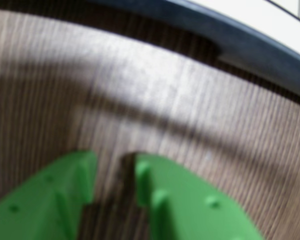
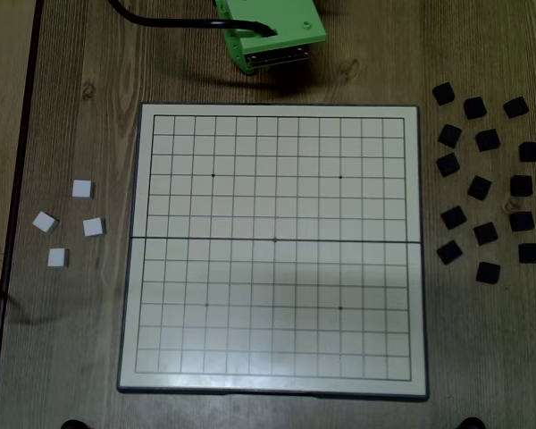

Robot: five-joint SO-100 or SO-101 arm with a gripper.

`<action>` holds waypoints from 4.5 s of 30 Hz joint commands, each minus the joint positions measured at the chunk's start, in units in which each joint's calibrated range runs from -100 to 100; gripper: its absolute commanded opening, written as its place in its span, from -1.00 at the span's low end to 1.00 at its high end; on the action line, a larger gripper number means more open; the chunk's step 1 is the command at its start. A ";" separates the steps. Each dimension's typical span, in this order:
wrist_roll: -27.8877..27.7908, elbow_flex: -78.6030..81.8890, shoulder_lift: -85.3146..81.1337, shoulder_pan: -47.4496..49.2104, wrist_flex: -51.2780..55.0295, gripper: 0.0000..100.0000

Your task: Grasp a White stone and put it on the board on position (0,0).

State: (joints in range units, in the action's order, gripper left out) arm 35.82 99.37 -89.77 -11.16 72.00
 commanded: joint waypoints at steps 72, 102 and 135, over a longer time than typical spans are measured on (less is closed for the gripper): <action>2.49 -90.97 78.28 -22.66 9.90 -0.88; -6.59 -129.42 113.21 -28.39 15.11 -0.88; -2.64 -111.35 114.06 -27.58 -0.02 -0.76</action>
State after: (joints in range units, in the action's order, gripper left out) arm 32.94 -11.40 30.78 -38.65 72.47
